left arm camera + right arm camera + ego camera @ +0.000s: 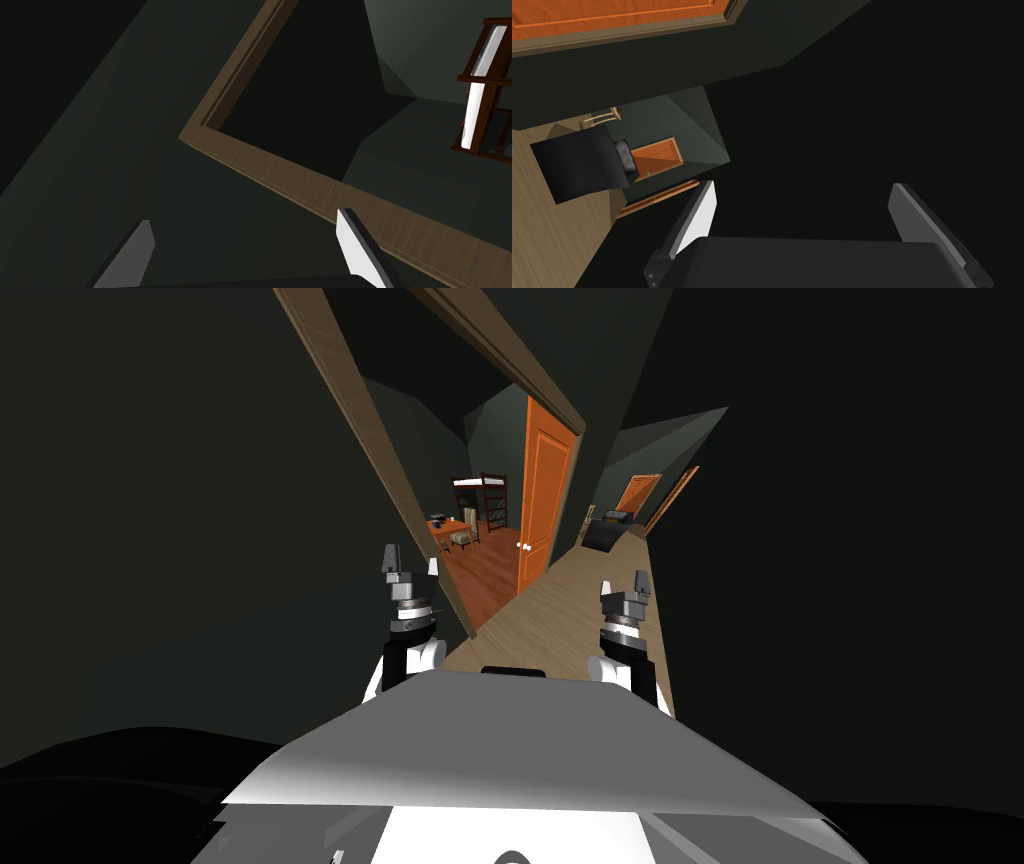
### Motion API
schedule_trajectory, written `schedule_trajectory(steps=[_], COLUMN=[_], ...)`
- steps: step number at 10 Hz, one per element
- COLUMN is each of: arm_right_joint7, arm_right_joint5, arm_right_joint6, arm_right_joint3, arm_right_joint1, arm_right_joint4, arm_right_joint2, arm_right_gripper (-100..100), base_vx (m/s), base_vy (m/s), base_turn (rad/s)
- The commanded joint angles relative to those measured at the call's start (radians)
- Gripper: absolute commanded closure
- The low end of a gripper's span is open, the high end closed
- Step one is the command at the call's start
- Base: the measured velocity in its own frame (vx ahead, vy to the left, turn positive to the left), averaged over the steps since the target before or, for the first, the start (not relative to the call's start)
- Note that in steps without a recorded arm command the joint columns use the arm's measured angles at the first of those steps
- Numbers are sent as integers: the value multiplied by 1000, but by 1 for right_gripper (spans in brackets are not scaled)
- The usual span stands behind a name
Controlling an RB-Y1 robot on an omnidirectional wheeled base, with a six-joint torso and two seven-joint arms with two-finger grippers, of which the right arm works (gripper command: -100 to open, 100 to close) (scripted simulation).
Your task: Push the door open
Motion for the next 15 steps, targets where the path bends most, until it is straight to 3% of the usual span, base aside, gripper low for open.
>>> schedule_trajectory(steps=[1,6,11,15], arm_right_joint7=[14,67,108,153], arm_right_joint5=[-29,-139,-223,-315], arm_right_joint6=[13,63,101,143], arm_right_joint3=[10,47,75,106], arm_right_joint1=[-4,-19,-30,-43], arm_right_joint4=[13,62,100,141], arm_right_joint2=[-9,-38,-55,-71], arm_right_gripper=[-100,-100,-100,-100], base_vx=[72,133,93,104], base_vy=[-6,-27,-24,-27], base_turn=[-17,-15,-13,-16])
